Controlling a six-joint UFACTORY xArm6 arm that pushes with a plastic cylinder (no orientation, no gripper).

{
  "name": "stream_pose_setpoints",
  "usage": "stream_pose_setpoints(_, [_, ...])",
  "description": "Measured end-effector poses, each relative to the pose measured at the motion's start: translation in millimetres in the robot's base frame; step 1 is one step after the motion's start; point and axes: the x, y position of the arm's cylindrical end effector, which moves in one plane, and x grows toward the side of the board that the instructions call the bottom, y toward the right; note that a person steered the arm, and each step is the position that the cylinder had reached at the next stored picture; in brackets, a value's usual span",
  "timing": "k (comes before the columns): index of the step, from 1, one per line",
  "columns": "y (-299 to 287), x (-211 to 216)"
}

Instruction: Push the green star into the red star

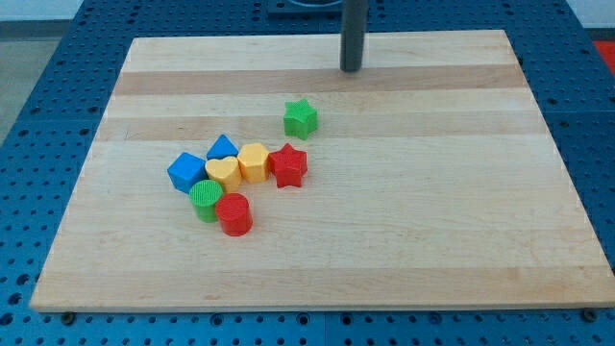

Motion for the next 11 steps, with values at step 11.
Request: stream_pose_setpoints(11, [-60.3,221.7])
